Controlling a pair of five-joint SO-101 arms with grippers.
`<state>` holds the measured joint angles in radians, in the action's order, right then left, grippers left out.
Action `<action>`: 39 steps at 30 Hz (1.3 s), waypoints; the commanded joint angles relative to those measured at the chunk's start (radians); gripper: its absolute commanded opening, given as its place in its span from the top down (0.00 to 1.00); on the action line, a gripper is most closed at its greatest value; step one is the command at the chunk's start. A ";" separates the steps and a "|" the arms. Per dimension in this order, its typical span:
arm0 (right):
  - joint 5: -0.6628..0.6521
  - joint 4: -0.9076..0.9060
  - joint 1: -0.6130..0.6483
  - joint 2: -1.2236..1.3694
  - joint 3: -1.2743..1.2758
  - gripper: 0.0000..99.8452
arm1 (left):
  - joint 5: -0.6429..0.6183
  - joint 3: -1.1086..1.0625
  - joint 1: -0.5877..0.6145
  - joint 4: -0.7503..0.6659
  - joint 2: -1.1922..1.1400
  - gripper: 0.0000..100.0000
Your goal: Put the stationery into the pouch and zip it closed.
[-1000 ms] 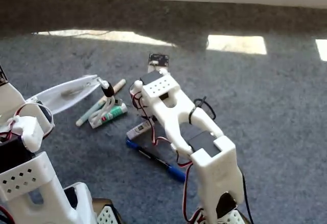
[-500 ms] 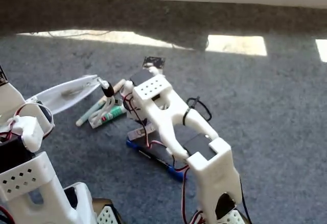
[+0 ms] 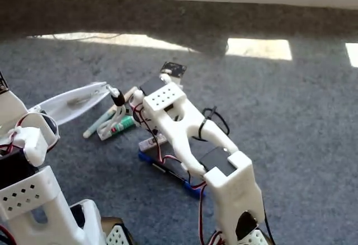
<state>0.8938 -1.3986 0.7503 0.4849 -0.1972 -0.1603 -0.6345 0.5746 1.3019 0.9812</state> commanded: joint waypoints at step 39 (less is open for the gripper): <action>-0.038 -0.142 0.047 0.068 -0.193 0.80 | -0.008 0.004 0.019 -0.028 0.004 0.99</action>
<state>0.8846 -1.5182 0.7825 0.5969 -0.3414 -0.1603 -0.6345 0.5746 1.3019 0.9812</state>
